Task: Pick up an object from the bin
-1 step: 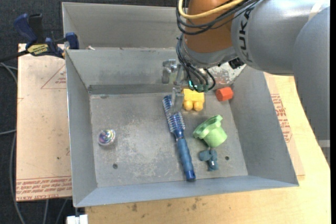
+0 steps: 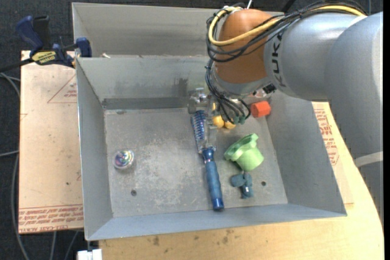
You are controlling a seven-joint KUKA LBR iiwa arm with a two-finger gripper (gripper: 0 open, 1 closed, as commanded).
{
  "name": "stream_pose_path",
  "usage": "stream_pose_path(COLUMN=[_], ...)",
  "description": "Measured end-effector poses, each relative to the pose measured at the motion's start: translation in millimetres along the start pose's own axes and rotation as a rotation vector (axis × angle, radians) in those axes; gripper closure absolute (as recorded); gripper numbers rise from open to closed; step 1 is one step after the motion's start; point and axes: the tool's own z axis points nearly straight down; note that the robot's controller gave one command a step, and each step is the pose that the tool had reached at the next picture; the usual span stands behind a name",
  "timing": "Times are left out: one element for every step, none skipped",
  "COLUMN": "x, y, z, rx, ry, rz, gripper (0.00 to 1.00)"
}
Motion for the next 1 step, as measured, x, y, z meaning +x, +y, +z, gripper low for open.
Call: stream_pose_path(x=[-1.5], y=[1.0], z=[-3.5], rx=[-0.001], ry=[-0.006], rz=[-0.001], gripper=[1.0])
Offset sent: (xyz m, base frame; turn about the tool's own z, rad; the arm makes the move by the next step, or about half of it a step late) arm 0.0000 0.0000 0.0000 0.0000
